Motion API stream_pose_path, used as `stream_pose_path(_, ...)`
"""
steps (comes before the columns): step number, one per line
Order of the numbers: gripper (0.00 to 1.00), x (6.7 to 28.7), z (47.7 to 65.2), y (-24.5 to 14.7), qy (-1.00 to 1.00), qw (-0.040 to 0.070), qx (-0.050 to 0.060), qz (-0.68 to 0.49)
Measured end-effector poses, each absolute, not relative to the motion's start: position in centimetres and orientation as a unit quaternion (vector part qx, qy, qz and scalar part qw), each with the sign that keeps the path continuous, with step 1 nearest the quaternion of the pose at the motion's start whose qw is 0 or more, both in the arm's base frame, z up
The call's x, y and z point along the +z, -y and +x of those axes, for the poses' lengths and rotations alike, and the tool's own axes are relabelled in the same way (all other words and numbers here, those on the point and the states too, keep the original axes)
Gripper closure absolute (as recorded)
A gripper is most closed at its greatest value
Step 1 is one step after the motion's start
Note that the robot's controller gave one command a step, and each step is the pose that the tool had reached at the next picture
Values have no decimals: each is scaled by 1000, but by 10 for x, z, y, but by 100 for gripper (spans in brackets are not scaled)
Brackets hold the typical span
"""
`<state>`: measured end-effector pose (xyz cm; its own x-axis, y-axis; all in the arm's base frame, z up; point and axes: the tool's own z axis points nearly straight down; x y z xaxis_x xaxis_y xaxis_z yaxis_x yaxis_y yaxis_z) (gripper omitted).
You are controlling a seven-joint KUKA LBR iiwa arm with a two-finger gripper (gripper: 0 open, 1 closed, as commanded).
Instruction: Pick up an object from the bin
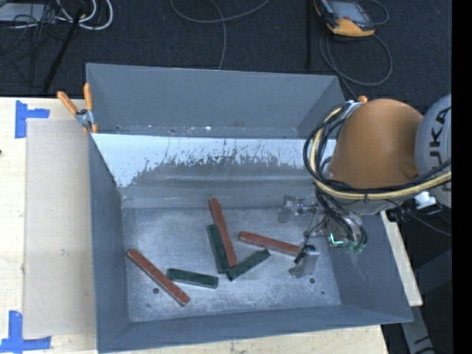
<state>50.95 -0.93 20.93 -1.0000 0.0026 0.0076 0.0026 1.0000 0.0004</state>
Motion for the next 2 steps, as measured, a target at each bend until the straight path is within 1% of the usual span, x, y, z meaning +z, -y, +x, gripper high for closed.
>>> stream_pose_path(1, 0, 112, 584, 30, 996, 1, 0, 89)
stream_pose_path(2, 0, 68, 564, 44, 988, 2, -1, 152)
